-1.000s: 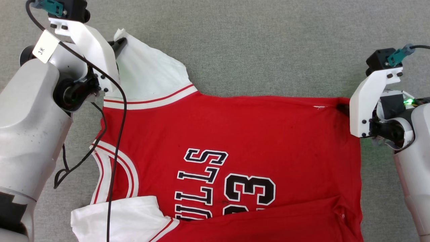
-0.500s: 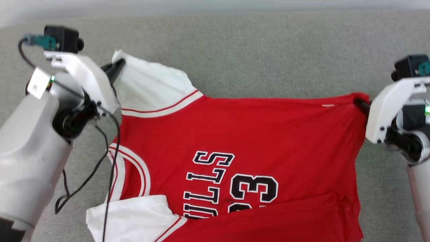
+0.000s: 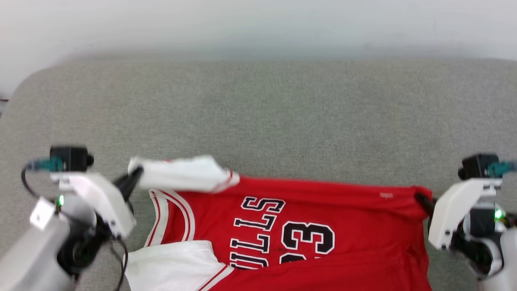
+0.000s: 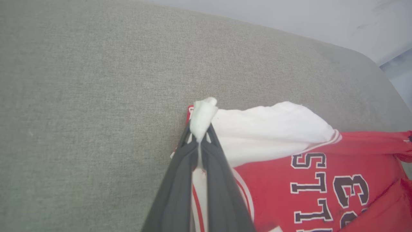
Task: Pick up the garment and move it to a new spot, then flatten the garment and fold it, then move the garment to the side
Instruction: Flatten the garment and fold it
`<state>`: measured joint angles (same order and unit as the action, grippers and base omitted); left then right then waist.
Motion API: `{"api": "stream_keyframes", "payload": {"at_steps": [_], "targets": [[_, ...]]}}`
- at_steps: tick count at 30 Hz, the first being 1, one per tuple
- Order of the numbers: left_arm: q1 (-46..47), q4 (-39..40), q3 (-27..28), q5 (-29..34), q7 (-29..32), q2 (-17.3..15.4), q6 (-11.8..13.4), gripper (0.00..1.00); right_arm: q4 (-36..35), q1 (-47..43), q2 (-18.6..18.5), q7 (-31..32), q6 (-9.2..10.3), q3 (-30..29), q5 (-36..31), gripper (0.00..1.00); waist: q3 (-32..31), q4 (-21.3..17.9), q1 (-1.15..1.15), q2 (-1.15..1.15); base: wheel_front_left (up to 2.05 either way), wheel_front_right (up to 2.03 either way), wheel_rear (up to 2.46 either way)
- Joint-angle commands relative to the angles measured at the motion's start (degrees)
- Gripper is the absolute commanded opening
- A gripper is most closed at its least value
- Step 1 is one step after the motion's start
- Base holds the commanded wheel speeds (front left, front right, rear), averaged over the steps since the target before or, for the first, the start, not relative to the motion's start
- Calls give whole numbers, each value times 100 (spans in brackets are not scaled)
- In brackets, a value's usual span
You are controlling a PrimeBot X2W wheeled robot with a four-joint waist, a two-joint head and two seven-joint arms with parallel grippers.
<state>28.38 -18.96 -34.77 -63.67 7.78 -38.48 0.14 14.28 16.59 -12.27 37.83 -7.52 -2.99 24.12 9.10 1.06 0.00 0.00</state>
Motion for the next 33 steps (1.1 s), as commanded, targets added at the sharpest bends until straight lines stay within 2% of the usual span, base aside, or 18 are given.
{"api": "stream_keyframes", "payload": {"at_steps": [1,6,10,15,19,20,21,22,23,25,26,33], "targets": [[-231,140,31,-49,-51,-70,107,0,-64,-188,24,-55,6,-32,6,0,-104,46,0,0,0,0,0],[-1228,794,65,-294,-156,-203,549,0,-250,-804,138,-174,6,-159,58,0,-292,133,0,0,0,0,0],[-1815,1133,6,-420,-106,-335,788,0,-392,-1191,211,-225,6,-288,73,0,-382,174,0,0,0,0,0],[-2291,1330,-45,-522,-120,-387,968,0,-489,-1489,295,-272,6,-349,92,0,-383,145,0,0,0,0,0],[-2504,1226,-110,-618,-192,-208,949,0,-441,-1719,391,-401,6,-376,80,0,-390,131,0,0,0,0,0],[-2538,1177,-132,-654,-195,-139,914,0,-430,-1768,411,-468,6,-381,71,11,-398,125,0,0,0,0,0],[-2563,1115,-148,-654,-235,-82,896,0,-407,-1821,446,-520,6,-376,79,42,-405,111,0,0,0,0,0],[-2574,1054,-165,-658,-279,-16,872,16,-374,-1889,480,-566,6,-359,101,91,-413,97,0,0,0,0,0],[-2592,983,-183,-688,-310,66,835,45,-355,-1946,495,-622,6,-340,110,100,-424,90,0,0,0,0,0],[-2599,824,-212,-663,-411,168,763,94,-318,-2034,536,-760,6,-324,149,100,-446,76,0,0,0,0,0],[-2581,736,-207,-634,-486,213,737,100,-312,-2067,552,-848,6,-312,141,100,-458,68,0,0,0,0,0],[-2378,559,-125,-143,-1371,378,600,100,-530,-2176,517,-1713,6,-253,178,100,-590,47,0,0,0,0,0]]}}
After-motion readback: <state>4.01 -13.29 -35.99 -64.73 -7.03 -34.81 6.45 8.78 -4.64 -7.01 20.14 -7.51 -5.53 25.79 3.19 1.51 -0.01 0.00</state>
